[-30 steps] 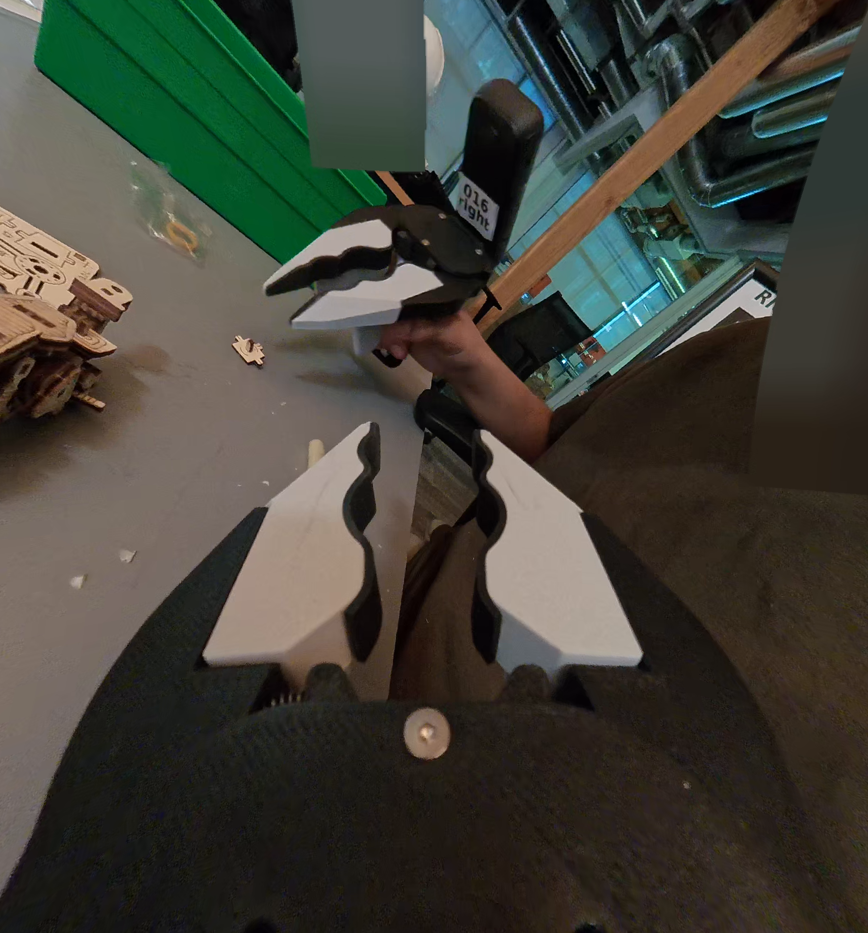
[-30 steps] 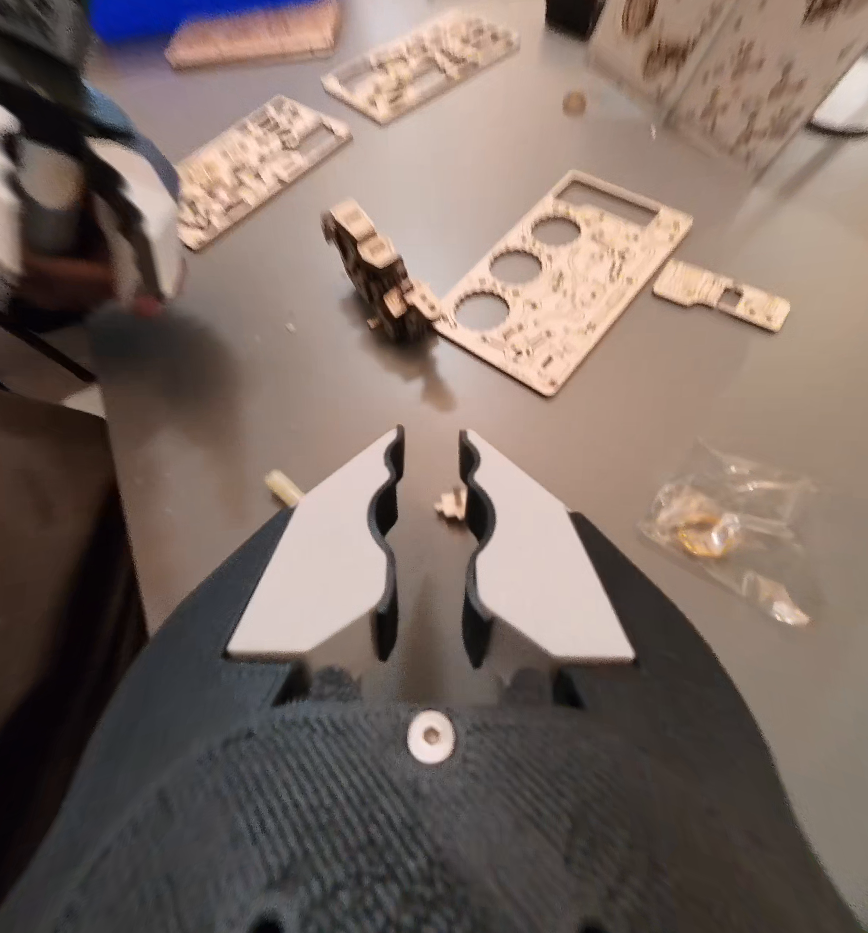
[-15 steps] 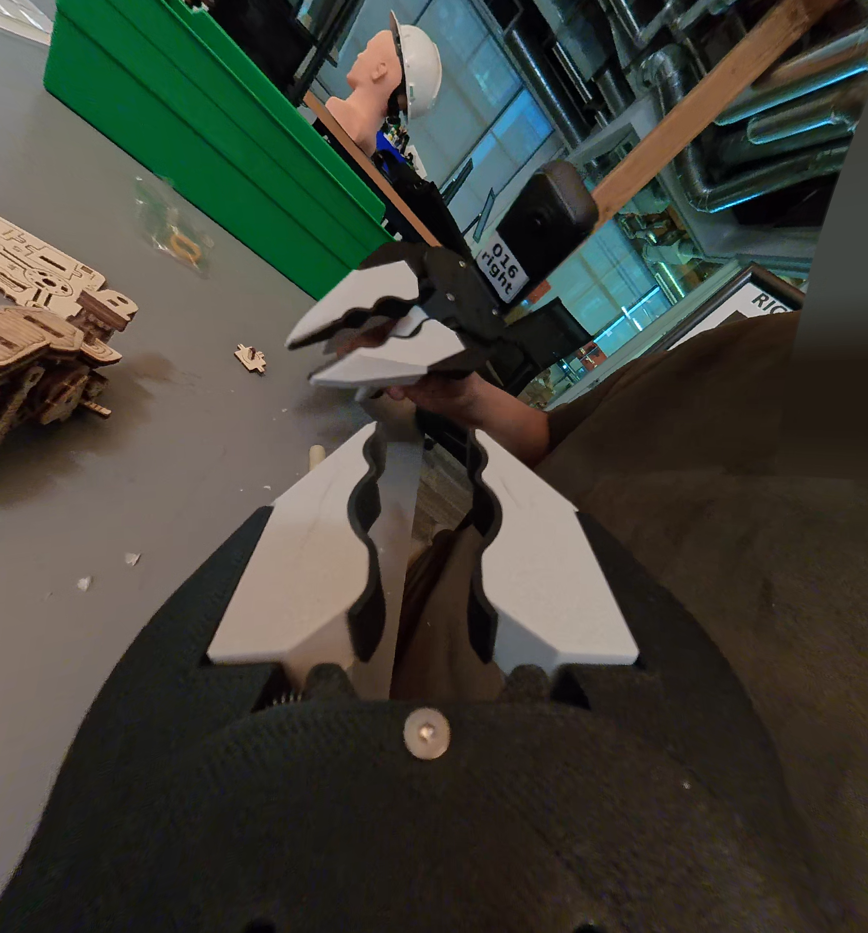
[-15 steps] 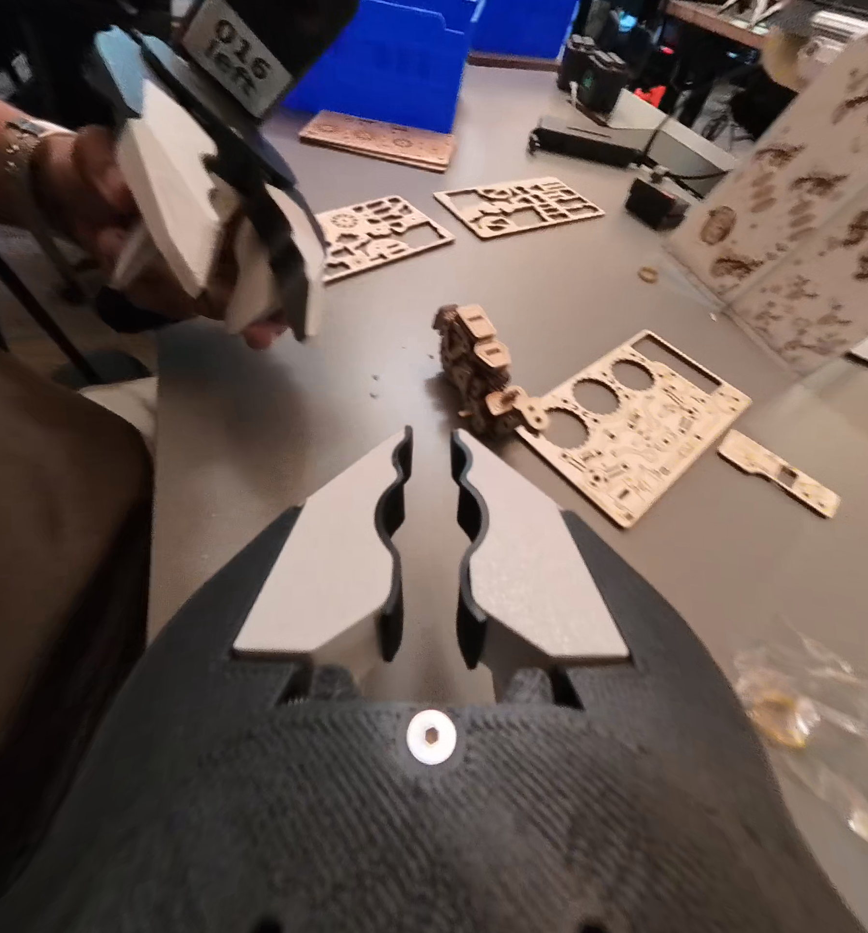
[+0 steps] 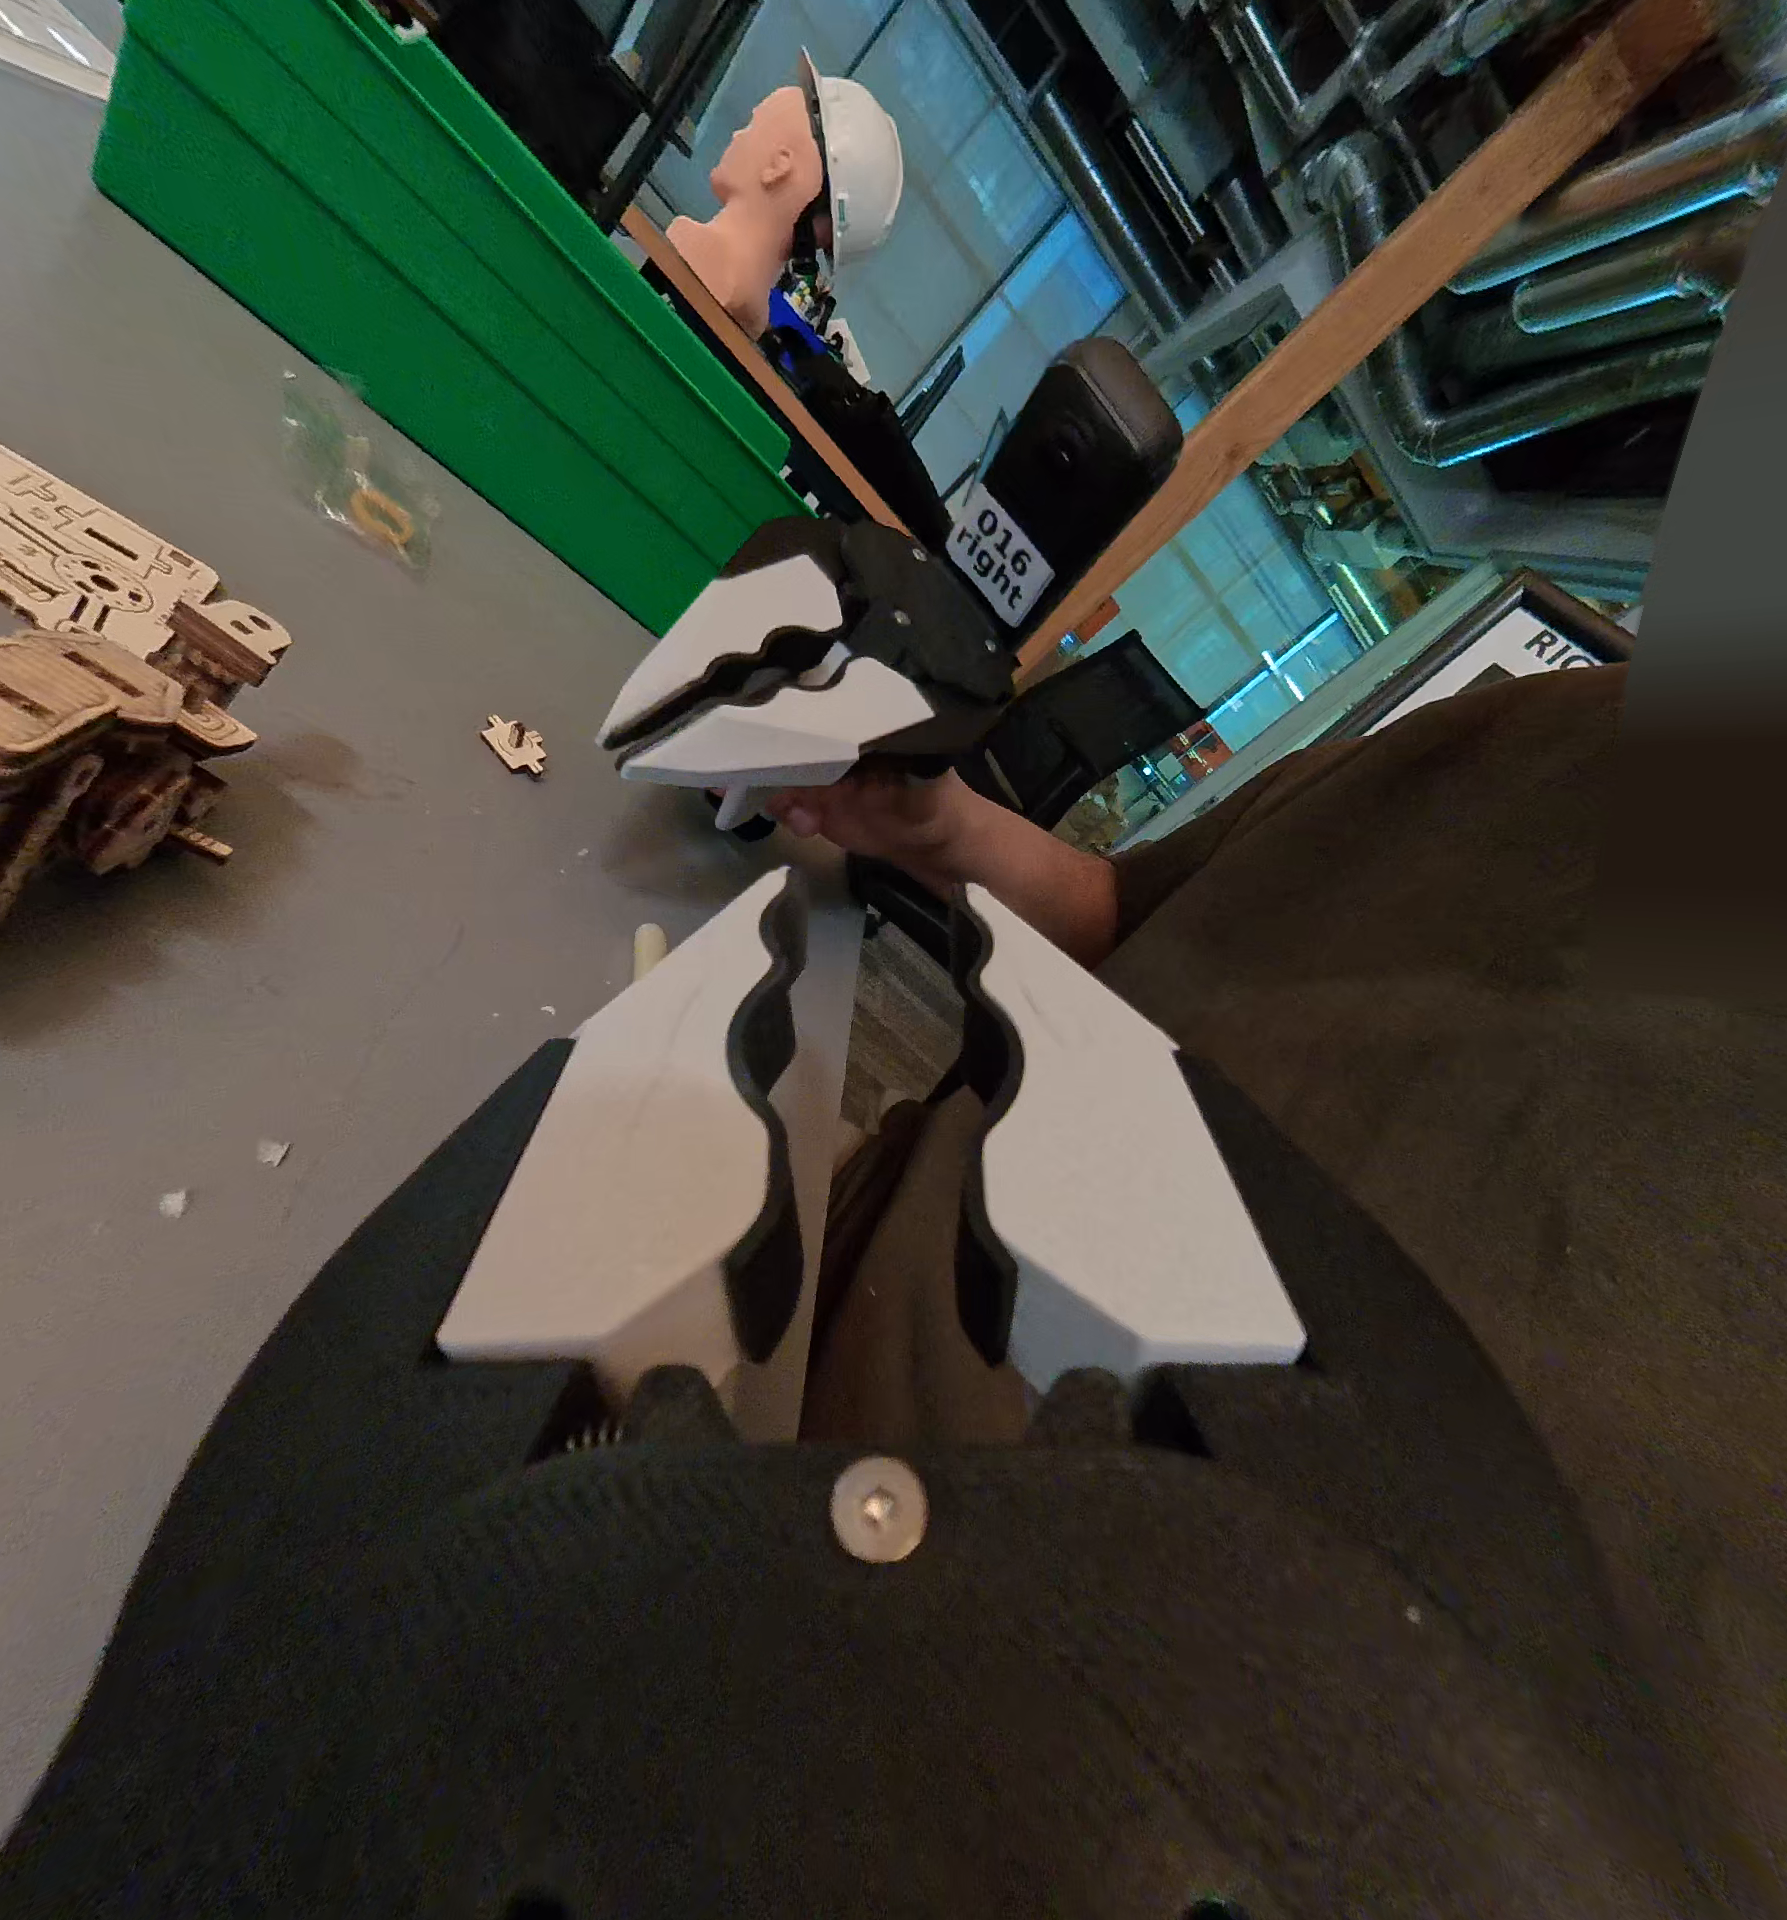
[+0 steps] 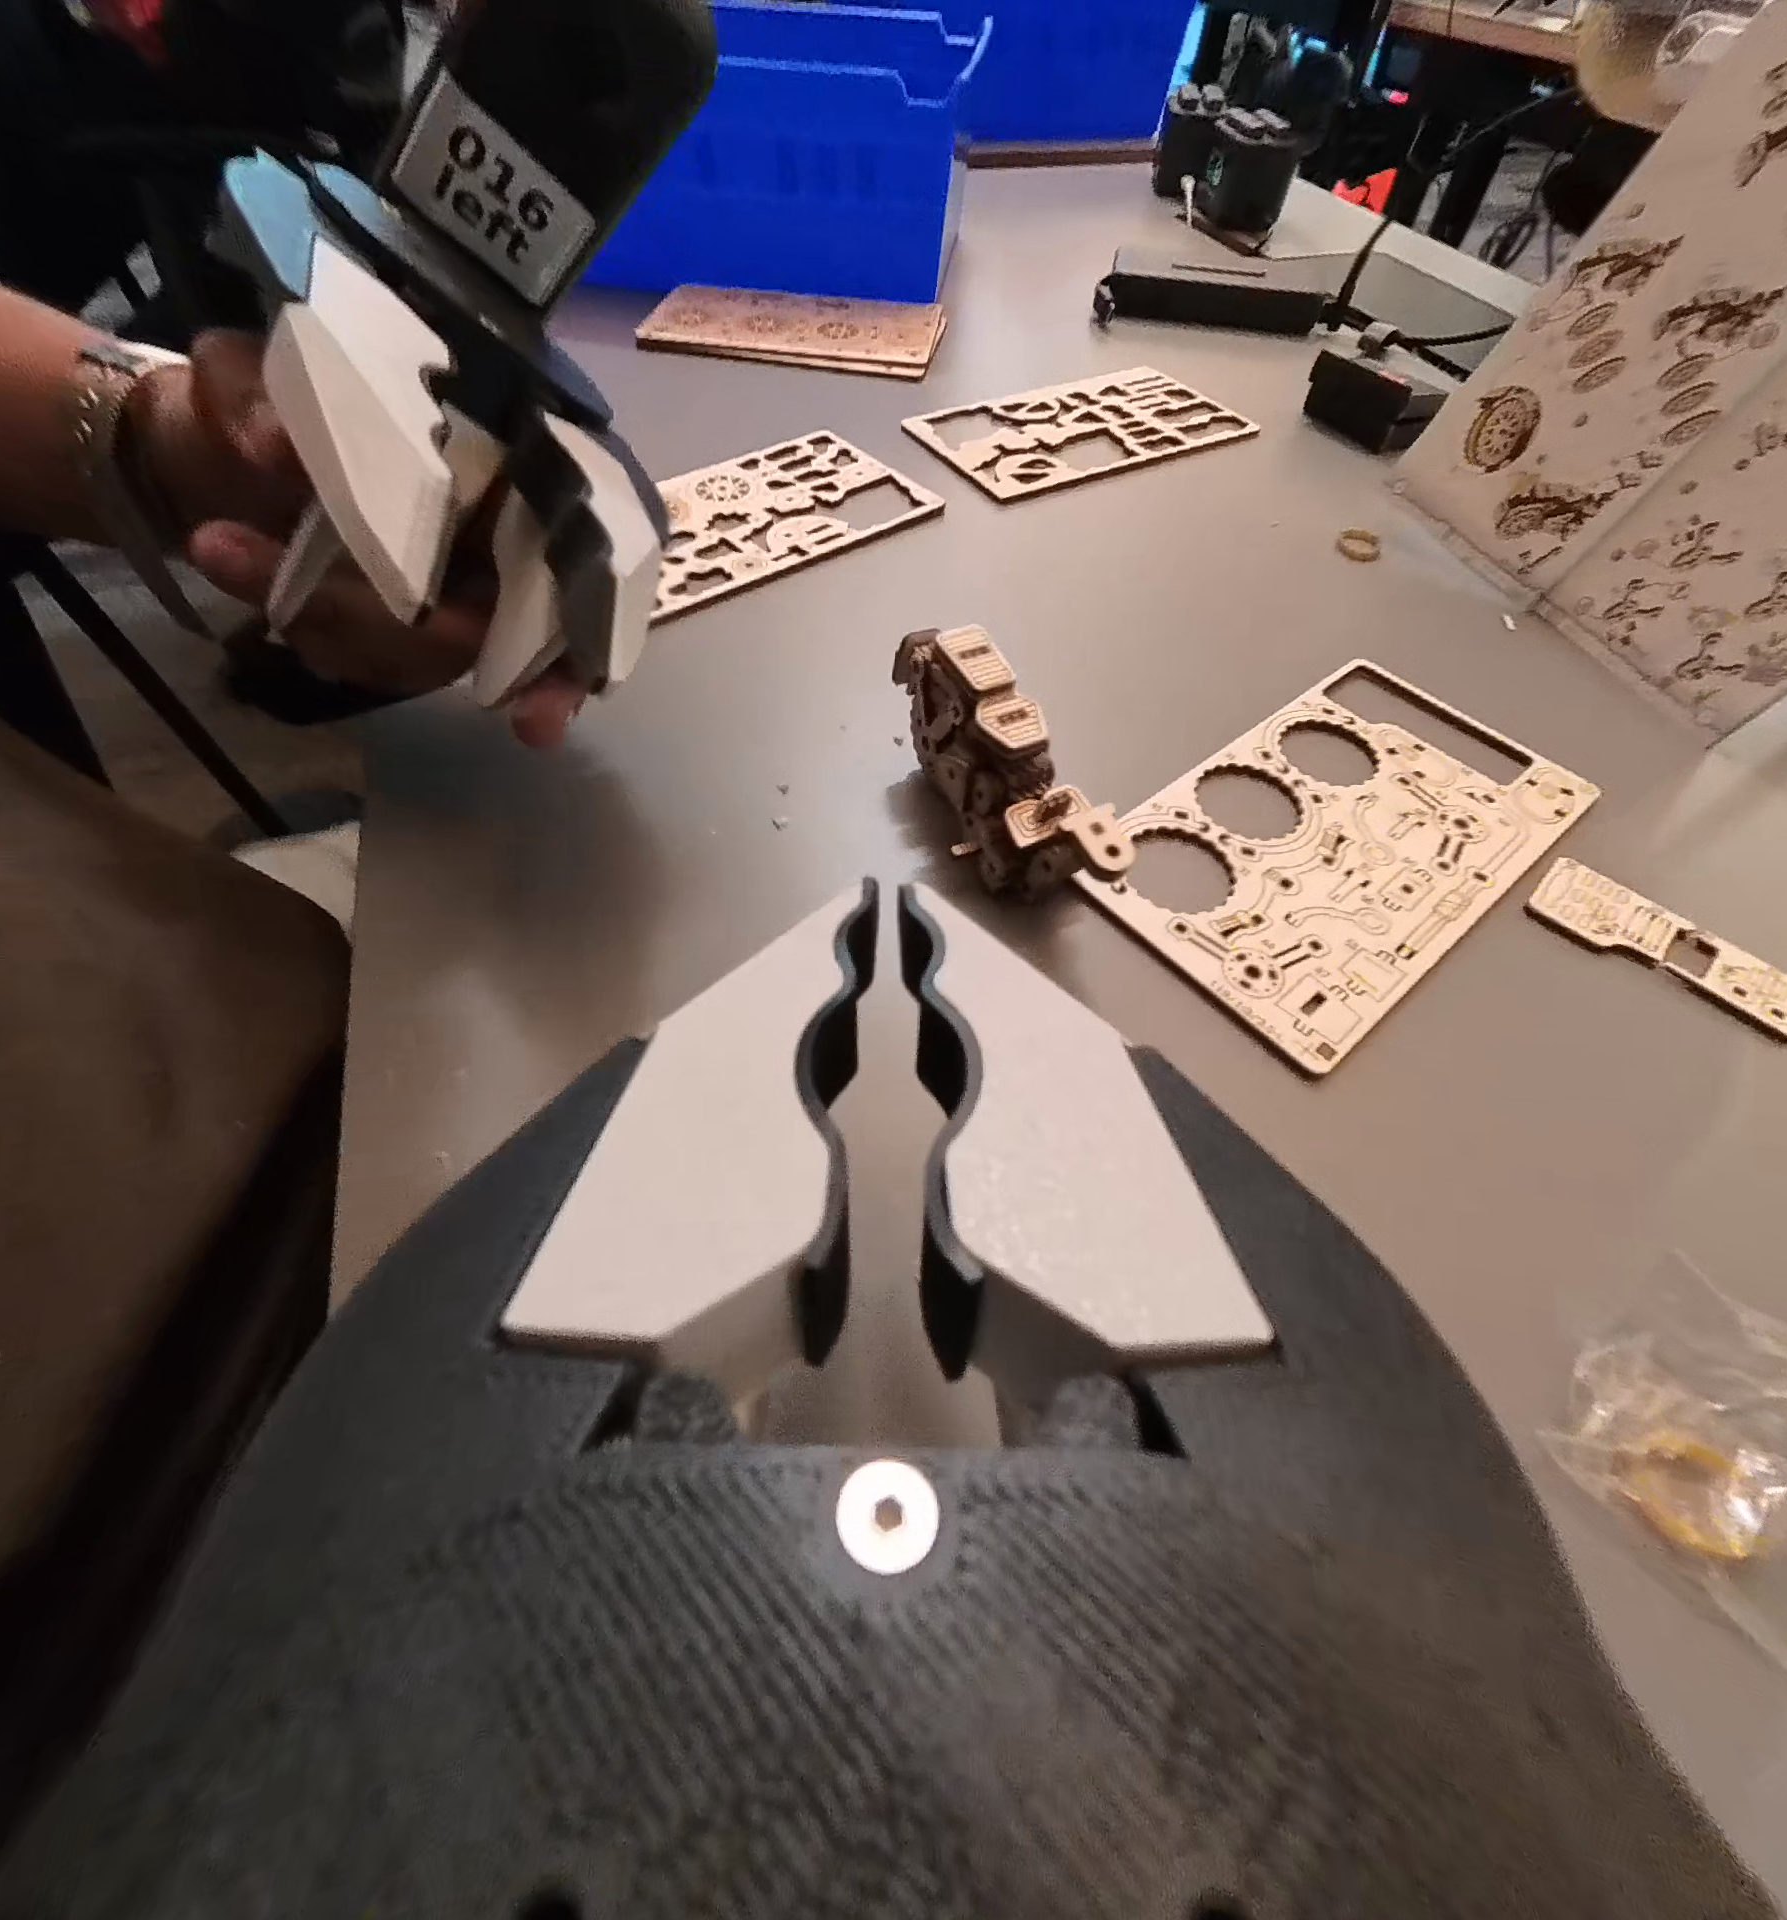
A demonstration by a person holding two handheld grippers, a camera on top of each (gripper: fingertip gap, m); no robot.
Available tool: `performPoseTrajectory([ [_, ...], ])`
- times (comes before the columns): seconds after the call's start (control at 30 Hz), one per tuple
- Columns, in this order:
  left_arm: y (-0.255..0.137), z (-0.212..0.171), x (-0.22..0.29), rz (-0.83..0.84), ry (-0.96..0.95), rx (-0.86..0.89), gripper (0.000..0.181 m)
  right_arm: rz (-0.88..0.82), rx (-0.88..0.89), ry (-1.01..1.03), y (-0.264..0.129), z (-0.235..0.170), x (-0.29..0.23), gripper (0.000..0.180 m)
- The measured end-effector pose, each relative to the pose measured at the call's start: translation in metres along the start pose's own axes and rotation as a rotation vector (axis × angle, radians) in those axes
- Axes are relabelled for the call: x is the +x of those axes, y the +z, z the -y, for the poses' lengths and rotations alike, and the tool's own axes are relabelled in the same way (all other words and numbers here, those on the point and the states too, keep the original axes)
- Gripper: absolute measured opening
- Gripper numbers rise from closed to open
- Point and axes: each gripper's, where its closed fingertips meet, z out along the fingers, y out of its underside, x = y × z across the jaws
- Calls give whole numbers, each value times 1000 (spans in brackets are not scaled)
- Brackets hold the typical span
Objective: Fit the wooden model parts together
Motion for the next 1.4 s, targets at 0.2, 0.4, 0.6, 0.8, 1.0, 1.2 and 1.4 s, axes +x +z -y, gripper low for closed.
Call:
performPoseTrajectory([
  [0.2,0,0,-2,10,-1,3,28,-20,-21,-25,0,-4,2,0],
  [0.4,0,0,-2,11,-2,1,29,-16,-1,22,-2,-3,6,0],
  [0.6,0,0,-2,11,1,4,29,-17,-8,18,-1,-4,6,0],
  [0.8,0,1,-2,11,-2,6,28,-16,-10,16,-1,-4,6,0],
  [1.0,-1,1,-2,11,0,9,27,-15,-11,18,0,-4,6,0],
  [1.2,-1,2,-2,11,0,10,27,-15,-15,17,0,-5,6,0],
  [1.4,0,0,-2,15,4,3,26,-14,-18,19,0,-6,6,0],
])
